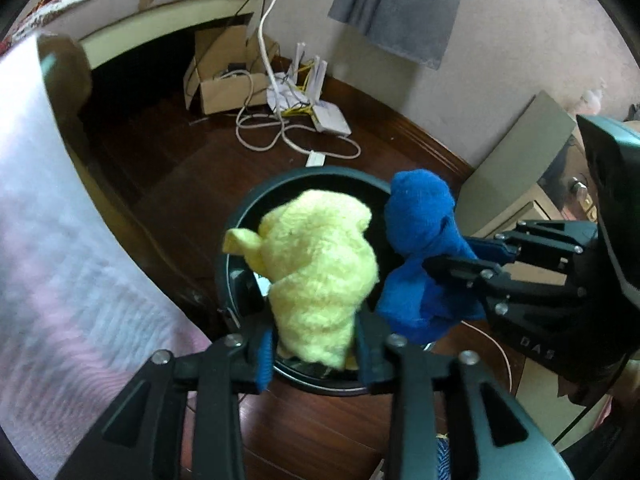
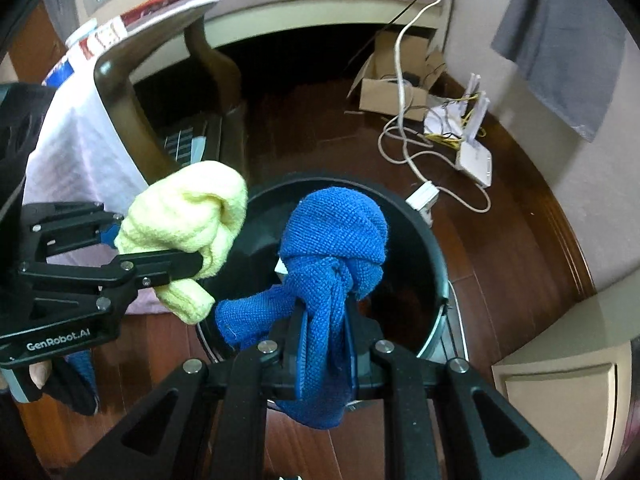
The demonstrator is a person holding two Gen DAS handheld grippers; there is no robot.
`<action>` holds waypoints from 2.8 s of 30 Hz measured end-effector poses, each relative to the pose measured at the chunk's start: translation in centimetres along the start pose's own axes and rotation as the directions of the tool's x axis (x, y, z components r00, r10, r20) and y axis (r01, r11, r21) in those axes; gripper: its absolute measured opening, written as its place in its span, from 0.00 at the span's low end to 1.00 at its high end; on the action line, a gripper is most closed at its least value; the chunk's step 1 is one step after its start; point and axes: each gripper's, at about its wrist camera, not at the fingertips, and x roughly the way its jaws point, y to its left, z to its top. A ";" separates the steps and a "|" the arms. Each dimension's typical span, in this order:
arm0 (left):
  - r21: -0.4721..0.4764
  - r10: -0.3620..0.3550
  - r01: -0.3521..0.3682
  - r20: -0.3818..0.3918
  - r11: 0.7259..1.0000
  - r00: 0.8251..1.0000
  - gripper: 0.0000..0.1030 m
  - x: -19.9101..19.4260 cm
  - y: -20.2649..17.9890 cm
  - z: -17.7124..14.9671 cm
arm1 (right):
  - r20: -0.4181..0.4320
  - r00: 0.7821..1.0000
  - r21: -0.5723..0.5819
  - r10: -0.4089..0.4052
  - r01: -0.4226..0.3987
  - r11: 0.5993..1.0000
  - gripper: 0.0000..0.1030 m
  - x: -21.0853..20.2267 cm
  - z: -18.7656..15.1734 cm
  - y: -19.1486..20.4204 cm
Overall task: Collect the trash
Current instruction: 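Open both tools to drop the cloths into the bin, then move both tools back over the table toward the cups and carton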
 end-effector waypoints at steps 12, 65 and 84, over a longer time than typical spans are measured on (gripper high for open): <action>-0.033 0.154 -0.152 0.039 0.988 0.987 0.97 -1.9 1.6 -1.5 | -0.010 0.983 0.038 -0.185 0.185 0.982 0.91 -0.7 0.0 -1.6; -0.423 0.510 -0.372 0.280 0.826 0.813 0.84 -26.6 22.1 -9.8 | 0.380 0.922 -0.109 0.070 -0.031 0.994 1.00 -10.8 13.9 25.3; -0.494 0.546 -0.371 0.273 0.786 0.792 0.69 -27.0 32.7 -6.9 | 0.337 0.937 -0.130 0.089 -0.047 0.990 0.99 -5.0 24.1 32.6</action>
